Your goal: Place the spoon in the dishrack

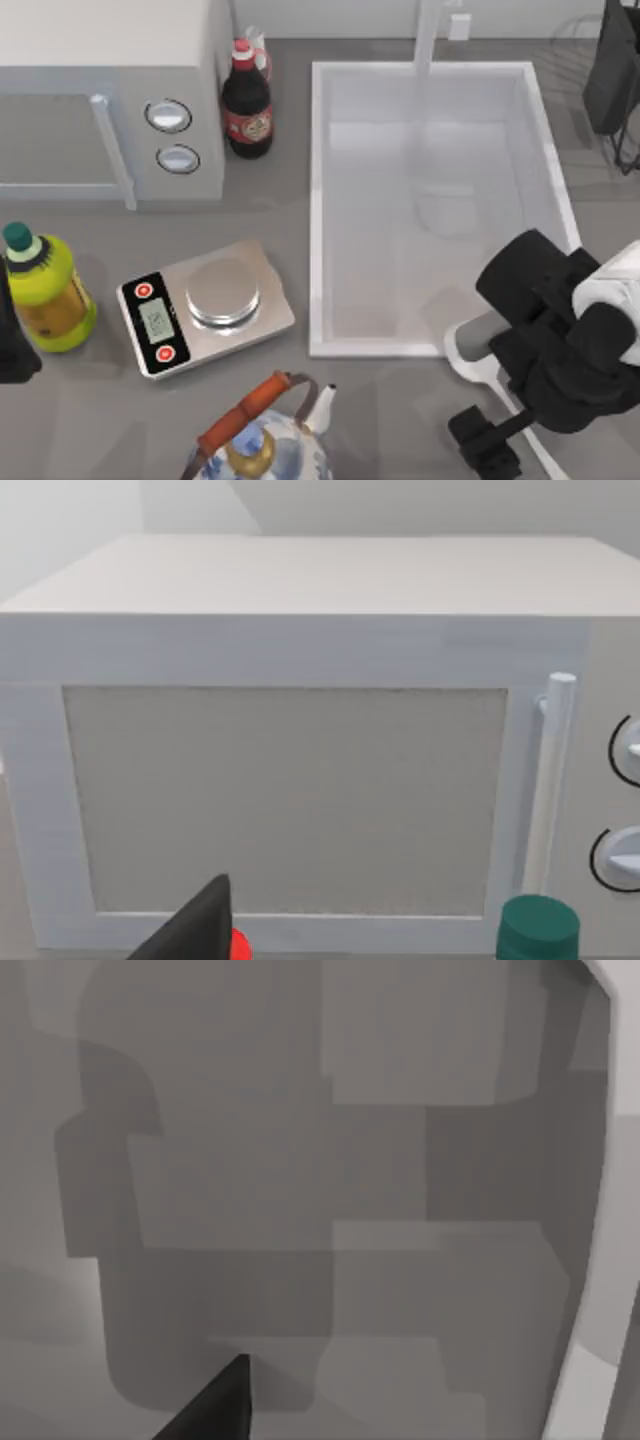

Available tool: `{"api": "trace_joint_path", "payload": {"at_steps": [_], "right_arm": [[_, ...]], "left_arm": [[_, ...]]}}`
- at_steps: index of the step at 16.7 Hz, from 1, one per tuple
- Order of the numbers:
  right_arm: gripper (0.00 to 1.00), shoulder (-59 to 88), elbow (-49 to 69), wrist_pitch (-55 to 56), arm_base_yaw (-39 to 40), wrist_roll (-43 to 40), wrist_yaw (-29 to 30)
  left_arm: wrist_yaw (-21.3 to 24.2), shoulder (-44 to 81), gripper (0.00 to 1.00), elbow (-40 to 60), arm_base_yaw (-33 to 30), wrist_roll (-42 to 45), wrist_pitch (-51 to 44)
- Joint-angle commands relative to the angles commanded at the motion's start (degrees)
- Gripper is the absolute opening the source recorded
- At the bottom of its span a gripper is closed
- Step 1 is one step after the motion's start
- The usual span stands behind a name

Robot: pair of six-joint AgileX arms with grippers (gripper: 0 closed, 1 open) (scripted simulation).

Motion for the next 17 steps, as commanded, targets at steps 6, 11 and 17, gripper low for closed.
{"api": "trace_joint_path", "payload": {"at_steps": [6, 11, 17], "right_arm": [[0.40, 0.0, 0.0, 0.0, 0.0, 0.0, 0.0], [0.02, 0.0, 0.0, 0.0, 0.0, 0.0, 0.0], [0.00, 0.0, 0.0, 0.0, 0.0, 0.0, 0.0]], "left_arm": [[0.0, 0.0, 1.00, 0.0, 0.0, 0.0, 0.0], [0.0, 0.0, 1.00, 0.0, 0.0, 0.0, 0.0], [0.0, 0.0, 1.00, 0.0, 0.0, 0.0, 0.0]]}}
